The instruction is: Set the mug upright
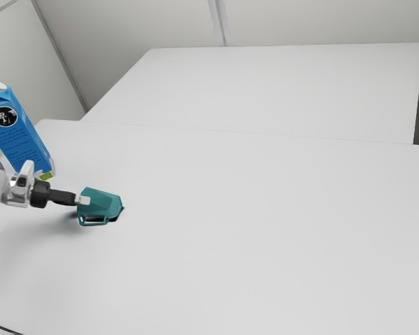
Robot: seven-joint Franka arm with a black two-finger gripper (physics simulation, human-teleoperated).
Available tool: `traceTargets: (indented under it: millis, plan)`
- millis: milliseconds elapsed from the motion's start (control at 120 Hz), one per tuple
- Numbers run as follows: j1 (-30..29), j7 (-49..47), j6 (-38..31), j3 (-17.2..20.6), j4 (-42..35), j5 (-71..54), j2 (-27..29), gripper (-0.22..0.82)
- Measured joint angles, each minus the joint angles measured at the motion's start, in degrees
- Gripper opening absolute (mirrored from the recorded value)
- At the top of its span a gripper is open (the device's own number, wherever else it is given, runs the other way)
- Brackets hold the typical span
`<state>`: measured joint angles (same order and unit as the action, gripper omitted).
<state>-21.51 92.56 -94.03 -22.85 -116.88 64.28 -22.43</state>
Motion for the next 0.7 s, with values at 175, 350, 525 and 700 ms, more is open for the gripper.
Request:
traceTargets:
  millis: [175,350,525,700]
  plan:
    - [0.2,1.2,0.2,0.0,-0.9,0.5,0.4,0.25]
    - [0.7,2.1,0.4,0.0,-0.9,1.1,1.2,-0.03]
    - [1.6,2.7,0.4,0.0,-0.8,2.3,1.9,-0.12]
    - [1.8,3.1,0.4,0.0,-0.8,3.5,2.6,-0.15]
